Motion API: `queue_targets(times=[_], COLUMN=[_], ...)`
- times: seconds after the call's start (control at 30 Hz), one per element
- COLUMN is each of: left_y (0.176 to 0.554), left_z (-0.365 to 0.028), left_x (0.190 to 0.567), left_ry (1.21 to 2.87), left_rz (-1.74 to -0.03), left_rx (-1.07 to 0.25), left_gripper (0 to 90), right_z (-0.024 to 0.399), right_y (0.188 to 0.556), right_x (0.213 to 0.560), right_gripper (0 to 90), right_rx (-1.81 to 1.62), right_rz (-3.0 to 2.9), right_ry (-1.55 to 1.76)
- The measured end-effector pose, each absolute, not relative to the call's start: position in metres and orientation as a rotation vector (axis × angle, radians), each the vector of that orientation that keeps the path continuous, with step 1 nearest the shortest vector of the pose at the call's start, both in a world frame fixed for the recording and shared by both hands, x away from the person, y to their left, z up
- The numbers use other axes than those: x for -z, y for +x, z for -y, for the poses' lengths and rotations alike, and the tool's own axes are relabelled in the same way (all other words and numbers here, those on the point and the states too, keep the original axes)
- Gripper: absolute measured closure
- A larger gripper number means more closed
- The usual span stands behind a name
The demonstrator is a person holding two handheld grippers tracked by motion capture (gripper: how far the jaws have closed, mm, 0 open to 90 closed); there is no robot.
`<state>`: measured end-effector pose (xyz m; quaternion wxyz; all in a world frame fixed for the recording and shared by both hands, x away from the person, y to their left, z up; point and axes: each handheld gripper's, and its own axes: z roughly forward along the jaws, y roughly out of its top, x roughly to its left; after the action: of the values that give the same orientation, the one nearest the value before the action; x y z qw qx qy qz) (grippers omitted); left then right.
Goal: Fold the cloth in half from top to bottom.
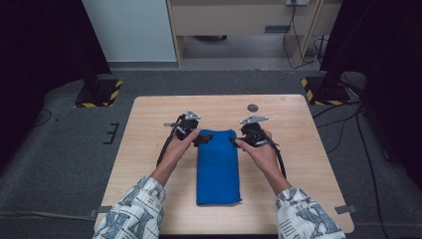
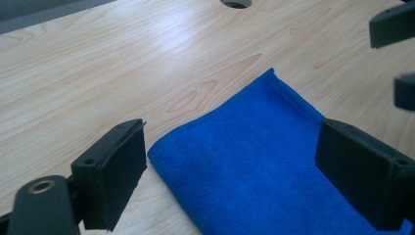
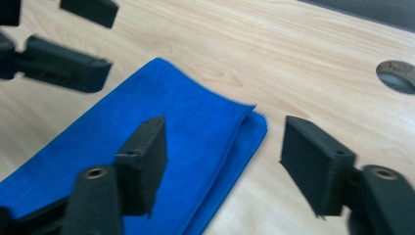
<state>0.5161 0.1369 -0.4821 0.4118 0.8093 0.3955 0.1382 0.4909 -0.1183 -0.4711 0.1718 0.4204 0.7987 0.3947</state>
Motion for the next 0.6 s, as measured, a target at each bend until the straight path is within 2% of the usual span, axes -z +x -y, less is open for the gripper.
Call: queue_targets(times=[0.4, 0.6], left_y=[0.524, 0.524], left_z=[-0.143, -0.143], left_x=[0.491, 0.490], left_ry=[2.058, 2.064], left_rz=[-1.051, -1.057], left_rx=[-0.370, -0.392], left_gripper=[22.8, 27.2], right_z=[0.107, 0.102], right_y=[0.527, 0.532], right_x=[0.474, 0.482], right_gripper=[55.6, 56.9], right_rx=[-1.069, -1.013], right_rz=[-2.292, -2.312], right_ry=[1.219, 1.227])
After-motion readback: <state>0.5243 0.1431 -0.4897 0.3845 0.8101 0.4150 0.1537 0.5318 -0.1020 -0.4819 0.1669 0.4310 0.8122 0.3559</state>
